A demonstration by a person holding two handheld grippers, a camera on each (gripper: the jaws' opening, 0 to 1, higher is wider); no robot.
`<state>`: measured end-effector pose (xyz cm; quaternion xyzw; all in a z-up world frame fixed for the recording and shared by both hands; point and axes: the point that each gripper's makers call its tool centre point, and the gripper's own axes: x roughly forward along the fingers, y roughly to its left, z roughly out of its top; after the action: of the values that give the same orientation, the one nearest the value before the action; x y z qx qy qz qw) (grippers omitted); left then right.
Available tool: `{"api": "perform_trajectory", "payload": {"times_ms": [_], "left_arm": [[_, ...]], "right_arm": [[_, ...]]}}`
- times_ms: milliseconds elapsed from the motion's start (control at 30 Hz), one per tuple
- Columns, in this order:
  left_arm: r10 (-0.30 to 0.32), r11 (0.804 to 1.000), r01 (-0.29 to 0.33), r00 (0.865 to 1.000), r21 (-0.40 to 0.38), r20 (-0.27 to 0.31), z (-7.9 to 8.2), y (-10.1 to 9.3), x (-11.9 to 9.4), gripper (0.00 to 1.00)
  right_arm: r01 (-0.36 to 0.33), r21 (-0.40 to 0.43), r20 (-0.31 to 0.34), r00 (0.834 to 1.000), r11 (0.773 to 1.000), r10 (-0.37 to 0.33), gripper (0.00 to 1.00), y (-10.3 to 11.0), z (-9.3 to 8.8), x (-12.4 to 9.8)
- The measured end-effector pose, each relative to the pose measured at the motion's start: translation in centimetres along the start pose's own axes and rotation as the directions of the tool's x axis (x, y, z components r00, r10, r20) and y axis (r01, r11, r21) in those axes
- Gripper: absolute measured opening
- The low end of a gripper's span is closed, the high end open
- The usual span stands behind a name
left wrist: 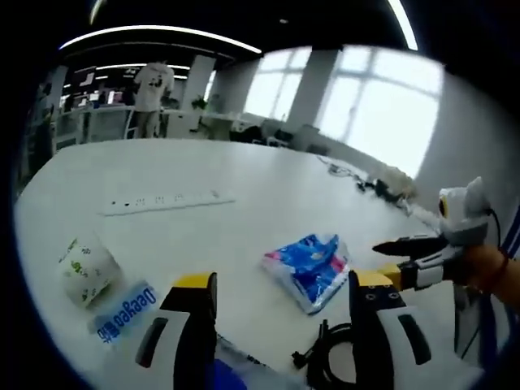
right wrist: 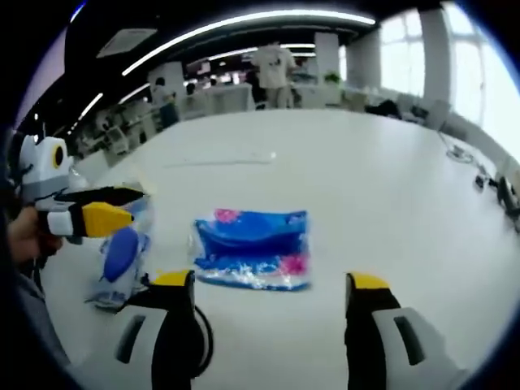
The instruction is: Arrange the tabletop items into an orderly group along one side of the table until the central work area is clear of visible clutter.
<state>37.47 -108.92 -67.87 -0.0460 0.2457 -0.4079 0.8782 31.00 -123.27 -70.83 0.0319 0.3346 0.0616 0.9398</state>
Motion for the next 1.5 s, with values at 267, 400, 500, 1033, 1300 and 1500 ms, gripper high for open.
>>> {"api": "perform_trajectory", "payload": {"times_ms": [267,400,500,1033,1300,1500], "left_arm": [[-0.015,0.998,0.016,1.000,0.053,-0.017,0.2,1.7,-2.6,0.89],[-0.010,0.997,0.011,1.000,0.078,-0.017,-0.1,2.8,-3.7,0.94],[-0.019,0.996,0.021,1.000,0.092,-0.021,-0.5,3.2,-4.5,0.99],[0.032,0.990,-0.025,0.998,0.141,-0.050,-2.3,7.8,-8.0,0.96],[0.035,0.991,-0.027,0.998,0.131,-0.060,-3.7,9.3,-8.9,0.92],[0.052,0.989,-0.040,0.995,0.142,-0.081,-4.7,10.6,-8.9,0.88]], "right_arm": [[-0.061,-0.004,0.009,0.998,0.998,0.061,0.89,3.4,1.1,-1.1],[-0.074,-0.020,0.007,0.997,0.997,0.074,0.92,5.3,1.4,-1.5],[-0.084,-0.022,-0.005,0.996,0.996,0.084,0.95,6.7,1.1,-1.9],[-0.131,0.020,-0.033,0.991,0.991,0.132,0.94,13.2,-1.4,-3.4],[-0.107,0.005,-0.059,0.992,0.994,0.107,0.91,15.3,-3.2,-3.1],[-0.103,0.042,-0.079,0.991,0.994,0.106,0.87,16.4,-4.5,-2.9]]}}
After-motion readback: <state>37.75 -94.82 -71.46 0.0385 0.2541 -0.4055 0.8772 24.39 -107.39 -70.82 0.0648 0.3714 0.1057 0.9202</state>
